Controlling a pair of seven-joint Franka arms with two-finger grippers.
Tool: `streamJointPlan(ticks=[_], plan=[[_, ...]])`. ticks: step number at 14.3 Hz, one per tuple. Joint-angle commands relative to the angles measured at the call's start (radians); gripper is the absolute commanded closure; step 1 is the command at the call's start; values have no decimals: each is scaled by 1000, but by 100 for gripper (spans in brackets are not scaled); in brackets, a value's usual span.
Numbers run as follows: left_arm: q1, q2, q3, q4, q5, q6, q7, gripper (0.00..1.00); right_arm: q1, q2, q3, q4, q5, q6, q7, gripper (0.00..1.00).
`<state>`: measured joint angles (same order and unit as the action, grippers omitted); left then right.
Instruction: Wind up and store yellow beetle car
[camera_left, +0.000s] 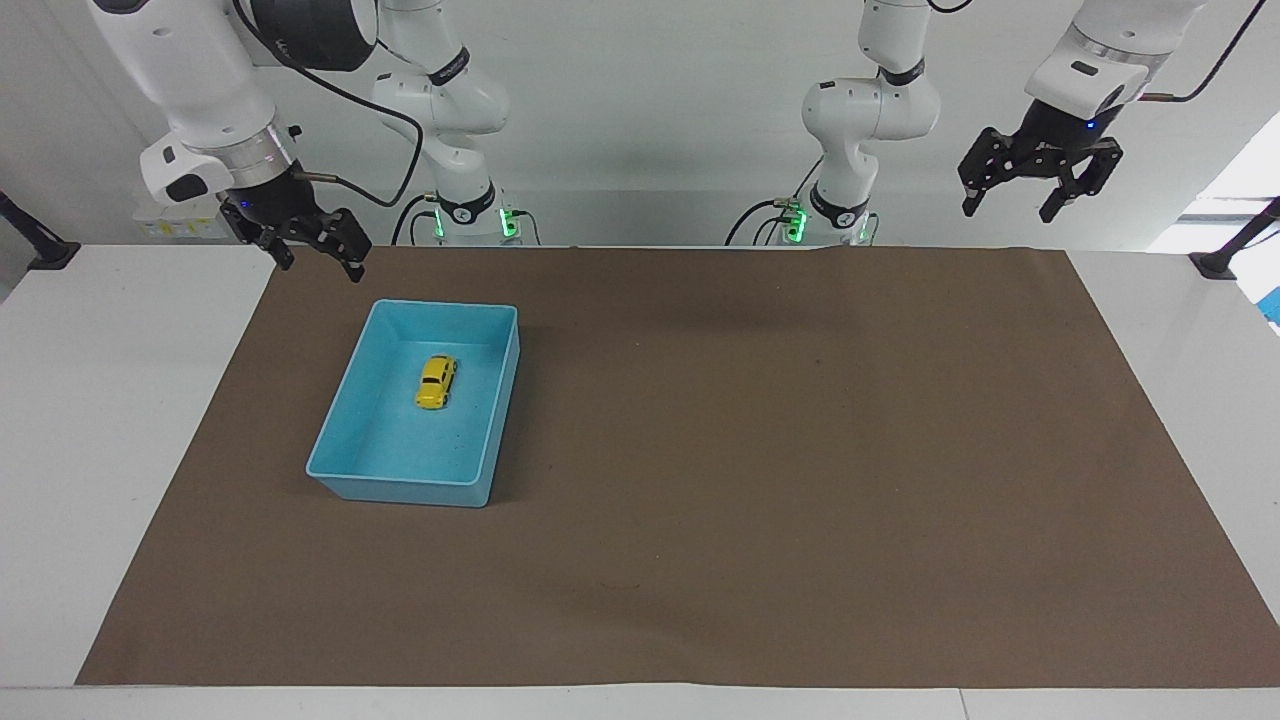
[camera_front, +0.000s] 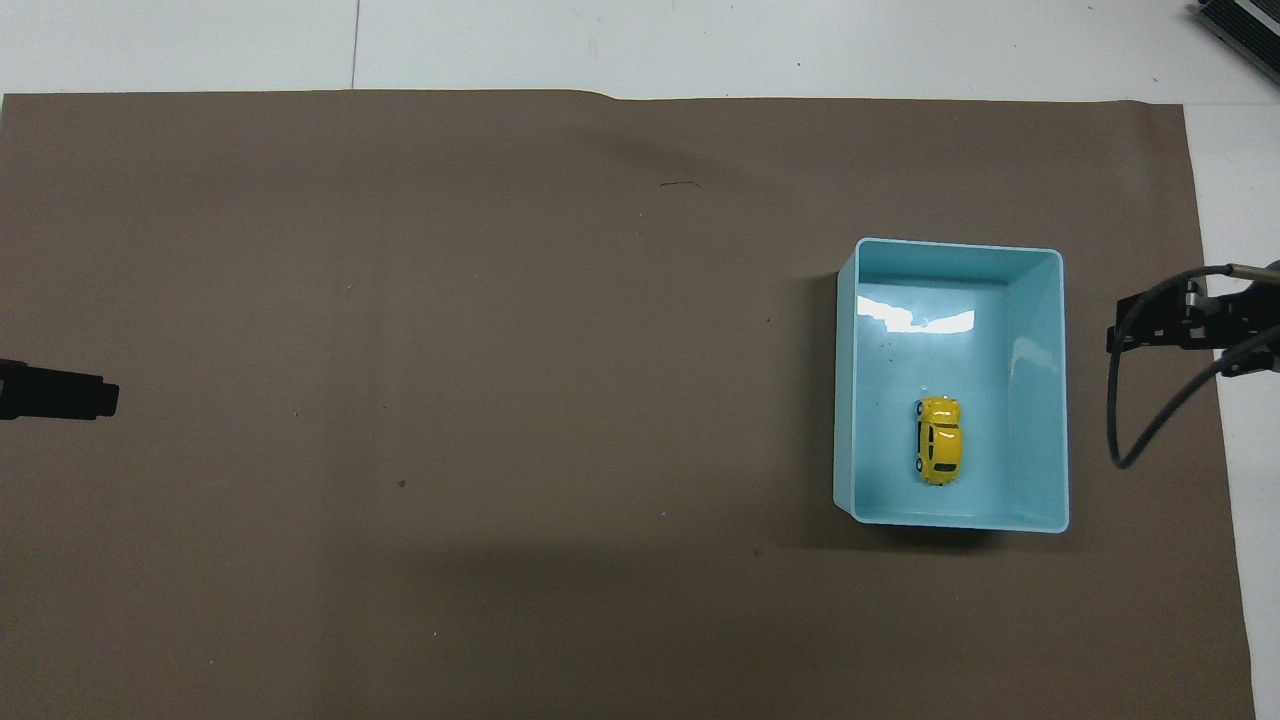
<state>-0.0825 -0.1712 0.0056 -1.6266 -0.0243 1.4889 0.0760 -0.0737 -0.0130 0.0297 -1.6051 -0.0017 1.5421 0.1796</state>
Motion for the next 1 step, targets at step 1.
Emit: streamJointPlan(ticks=[1], plan=[[26,3,-13,20,-2,-26,8,0,-8,-8,7,-18,17,13,18,0]])
